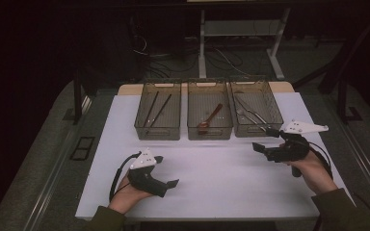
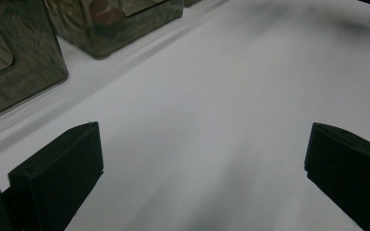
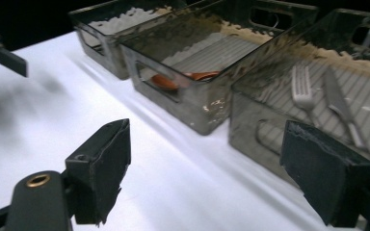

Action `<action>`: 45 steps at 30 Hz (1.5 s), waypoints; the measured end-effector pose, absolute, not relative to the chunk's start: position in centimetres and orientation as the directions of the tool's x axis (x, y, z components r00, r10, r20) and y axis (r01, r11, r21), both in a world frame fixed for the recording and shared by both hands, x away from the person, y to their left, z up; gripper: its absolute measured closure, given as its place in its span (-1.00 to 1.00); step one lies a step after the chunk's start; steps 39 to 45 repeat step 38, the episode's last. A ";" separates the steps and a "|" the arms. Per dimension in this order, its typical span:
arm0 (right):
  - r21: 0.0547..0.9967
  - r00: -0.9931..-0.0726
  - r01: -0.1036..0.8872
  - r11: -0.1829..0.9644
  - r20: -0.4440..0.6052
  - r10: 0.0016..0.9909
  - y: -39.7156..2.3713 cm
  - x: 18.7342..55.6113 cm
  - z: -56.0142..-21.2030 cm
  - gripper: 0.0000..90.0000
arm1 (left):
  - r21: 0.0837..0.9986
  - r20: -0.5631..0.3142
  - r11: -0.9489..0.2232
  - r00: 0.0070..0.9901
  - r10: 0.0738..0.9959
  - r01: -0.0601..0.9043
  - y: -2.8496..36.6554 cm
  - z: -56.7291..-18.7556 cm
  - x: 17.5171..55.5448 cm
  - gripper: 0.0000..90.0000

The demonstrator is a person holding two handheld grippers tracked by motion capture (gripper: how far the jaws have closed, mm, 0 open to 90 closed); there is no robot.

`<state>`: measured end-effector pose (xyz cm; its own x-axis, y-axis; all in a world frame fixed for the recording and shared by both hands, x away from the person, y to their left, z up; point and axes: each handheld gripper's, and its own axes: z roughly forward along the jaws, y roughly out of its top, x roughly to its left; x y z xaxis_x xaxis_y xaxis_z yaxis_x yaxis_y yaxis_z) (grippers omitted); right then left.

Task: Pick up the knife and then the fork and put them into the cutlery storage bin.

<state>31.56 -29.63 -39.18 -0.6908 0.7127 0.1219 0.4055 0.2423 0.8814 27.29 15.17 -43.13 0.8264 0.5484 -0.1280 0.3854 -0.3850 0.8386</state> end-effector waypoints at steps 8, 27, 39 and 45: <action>0.871 -0.694 0.416 0.262 0.117 0.711 -29.4 30.2 -40.6 -0.61 | 0.840 -0.125 -0.384 0.824 0.553 0.385 15.4 -43.1 27.2 -1.00; 0.858 -0.709 0.424 0.290 0.115 0.696 -29.4 26.6 -43.5 -0.61 | 0.838 -0.122 -0.388 0.824 0.553 0.384 15.4 -43.1 27.1 -1.00; 0.853 -0.715 0.415 0.317 0.091 0.693 -29.7 26.2 -43.9 -0.61 | 0.839 -0.122 -0.386 0.824 0.553 0.384 15.3 -43.1 27.0 -1.00; 0.853 -0.715 0.415 0.317 0.091 0.693 -29.7 26.2 -43.9 -0.61 | 0.839 -0.122 -0.386 0.824 0.553 0.384 15.3 -43.1 27.0 -1.00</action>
